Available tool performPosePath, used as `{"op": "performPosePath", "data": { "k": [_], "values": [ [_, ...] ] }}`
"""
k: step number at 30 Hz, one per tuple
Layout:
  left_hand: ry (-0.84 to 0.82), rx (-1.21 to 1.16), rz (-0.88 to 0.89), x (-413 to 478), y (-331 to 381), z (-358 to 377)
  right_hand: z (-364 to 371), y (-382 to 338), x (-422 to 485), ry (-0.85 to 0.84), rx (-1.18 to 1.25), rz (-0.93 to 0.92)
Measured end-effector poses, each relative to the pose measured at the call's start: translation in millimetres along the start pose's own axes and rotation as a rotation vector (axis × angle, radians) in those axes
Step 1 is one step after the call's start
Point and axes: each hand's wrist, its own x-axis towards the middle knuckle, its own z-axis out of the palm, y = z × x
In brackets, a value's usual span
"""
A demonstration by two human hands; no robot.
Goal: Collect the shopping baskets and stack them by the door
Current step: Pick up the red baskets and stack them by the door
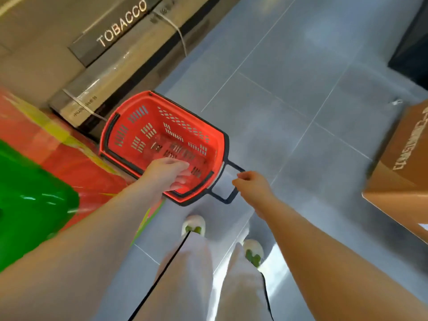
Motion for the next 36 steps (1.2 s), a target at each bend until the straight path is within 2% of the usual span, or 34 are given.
{"op": "performPosePath", "data": {
  "k": [4,9,11,14,17,20,24,29,36],
  "values": [
    [0.079,-0.043,-0.049,60,-27,11,35,26,76,-0.129,0.059,0.141],
    [0.155,-0.075,-0.085,111,-78,9,85,62,152,-0.151,0.022,0.245],
    [0.202,-0.095,-0.093,125,-96,4,99,71,172,-0.158,0.128,0.316],
    [0.305,-0.074,-0.131,139,-117,-1,110,78,192,-0.202,0.411,0.392],
    [0.388,-0.023,-0.200,149,-133,-2,104,81,201,-0.223,0.482,0.378],
    [0.433,0.029,-0.340,156,-142,2,84,81,205,-0.144,0.494,0.367],
    [0.361,-0.183,-0.425,173,-151,22,41,93,208,0.002,0.437,0.383],
    [0.314,-0.564,-0.448,193,-165,79,-22,133,209,0.133,0.442,0.418],
    [0.268,-0.688,-0.392,183,-155,138,-75,177,195,0.293,0.500,0.308]
  ]
}}
